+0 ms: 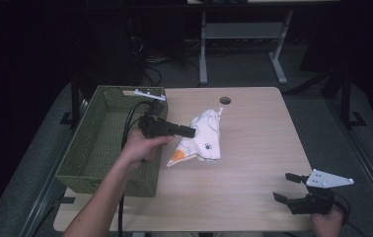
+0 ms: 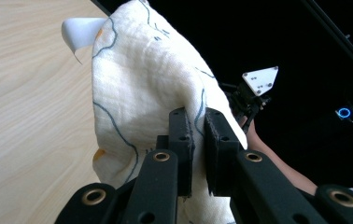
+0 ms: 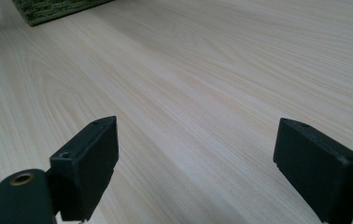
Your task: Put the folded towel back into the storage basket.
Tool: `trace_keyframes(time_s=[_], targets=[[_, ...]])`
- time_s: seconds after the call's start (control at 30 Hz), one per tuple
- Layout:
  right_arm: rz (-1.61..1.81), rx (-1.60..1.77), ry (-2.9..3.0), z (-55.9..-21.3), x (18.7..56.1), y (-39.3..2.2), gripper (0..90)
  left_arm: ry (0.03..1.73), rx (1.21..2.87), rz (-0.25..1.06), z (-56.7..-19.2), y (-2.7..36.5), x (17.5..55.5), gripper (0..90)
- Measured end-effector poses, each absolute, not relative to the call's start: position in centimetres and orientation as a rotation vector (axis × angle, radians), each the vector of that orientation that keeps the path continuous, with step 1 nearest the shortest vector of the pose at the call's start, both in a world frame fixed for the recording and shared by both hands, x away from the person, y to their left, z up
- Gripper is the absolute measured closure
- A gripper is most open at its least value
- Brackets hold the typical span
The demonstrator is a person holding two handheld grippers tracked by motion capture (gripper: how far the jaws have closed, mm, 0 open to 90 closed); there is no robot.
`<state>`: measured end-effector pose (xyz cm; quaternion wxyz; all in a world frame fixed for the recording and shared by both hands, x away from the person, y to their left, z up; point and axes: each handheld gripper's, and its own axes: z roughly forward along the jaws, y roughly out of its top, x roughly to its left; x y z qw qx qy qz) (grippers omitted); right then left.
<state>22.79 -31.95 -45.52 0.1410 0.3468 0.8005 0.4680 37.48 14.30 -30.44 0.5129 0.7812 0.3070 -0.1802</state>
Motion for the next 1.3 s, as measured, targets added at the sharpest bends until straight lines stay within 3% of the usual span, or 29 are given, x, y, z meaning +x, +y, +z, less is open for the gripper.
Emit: trace_keyframes(time_s=[1.3], targets=[[1.326,1.029,2.300,-45.7,22.7,-32.0,13.5,0.796,1.841,-0.350,-27.3,22.9,37.4,83.1]])
